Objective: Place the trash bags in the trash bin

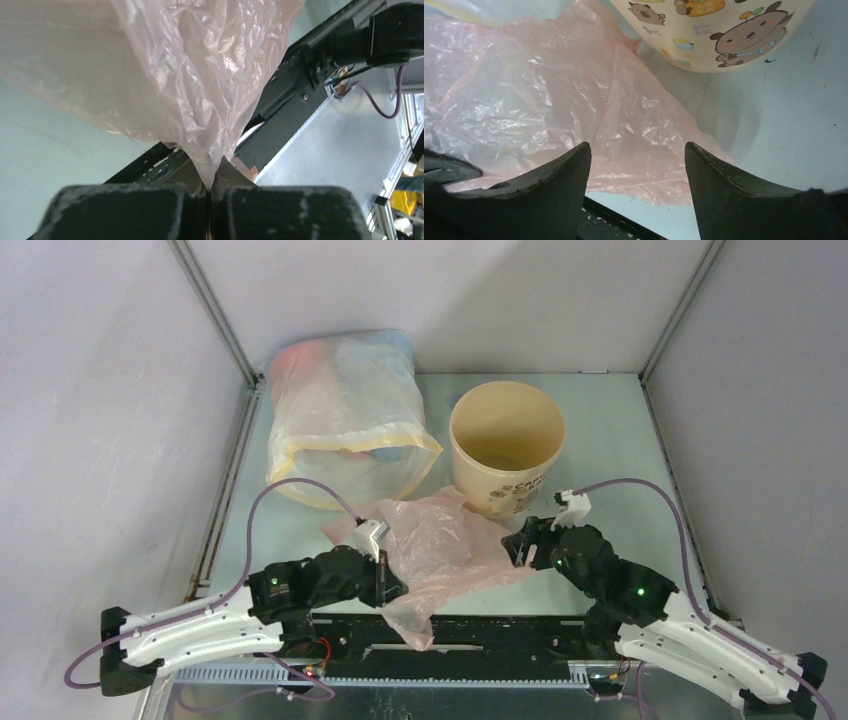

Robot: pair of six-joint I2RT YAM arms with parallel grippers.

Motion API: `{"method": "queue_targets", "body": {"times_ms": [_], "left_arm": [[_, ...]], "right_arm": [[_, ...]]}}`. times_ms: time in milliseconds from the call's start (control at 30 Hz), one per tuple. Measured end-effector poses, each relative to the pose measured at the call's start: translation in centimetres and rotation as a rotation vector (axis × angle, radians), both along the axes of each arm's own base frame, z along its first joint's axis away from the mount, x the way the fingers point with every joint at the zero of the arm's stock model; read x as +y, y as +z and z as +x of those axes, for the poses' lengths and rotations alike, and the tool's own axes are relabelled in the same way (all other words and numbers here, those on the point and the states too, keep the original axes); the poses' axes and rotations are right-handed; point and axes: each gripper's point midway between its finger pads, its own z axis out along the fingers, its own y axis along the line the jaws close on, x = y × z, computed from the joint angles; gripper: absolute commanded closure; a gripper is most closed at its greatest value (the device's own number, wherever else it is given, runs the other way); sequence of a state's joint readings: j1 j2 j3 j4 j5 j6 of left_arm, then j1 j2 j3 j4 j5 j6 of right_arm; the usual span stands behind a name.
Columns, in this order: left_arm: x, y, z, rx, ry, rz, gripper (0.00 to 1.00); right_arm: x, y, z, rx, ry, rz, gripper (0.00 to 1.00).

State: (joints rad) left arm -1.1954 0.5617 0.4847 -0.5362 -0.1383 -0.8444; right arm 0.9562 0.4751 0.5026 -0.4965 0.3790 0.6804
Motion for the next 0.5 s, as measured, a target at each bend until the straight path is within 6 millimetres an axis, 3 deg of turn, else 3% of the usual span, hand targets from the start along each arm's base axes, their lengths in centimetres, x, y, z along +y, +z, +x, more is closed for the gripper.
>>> {"method": "queue_targets", "body": {"times_ms": [300,500], "left_arm": [[-0.8,-1.8,-2.3,0.083,-0.140,0.062,1.00],[-0.9,-2.3,-2.8,0.105,-0.171,0.080,1.00]], "right_arm": [[1.8,-3.6,1.6,0.112,0.076,-0.100,0.32],[3.2,-4.8,2.6,0.169,0.136,-0.074,0.35]]}}
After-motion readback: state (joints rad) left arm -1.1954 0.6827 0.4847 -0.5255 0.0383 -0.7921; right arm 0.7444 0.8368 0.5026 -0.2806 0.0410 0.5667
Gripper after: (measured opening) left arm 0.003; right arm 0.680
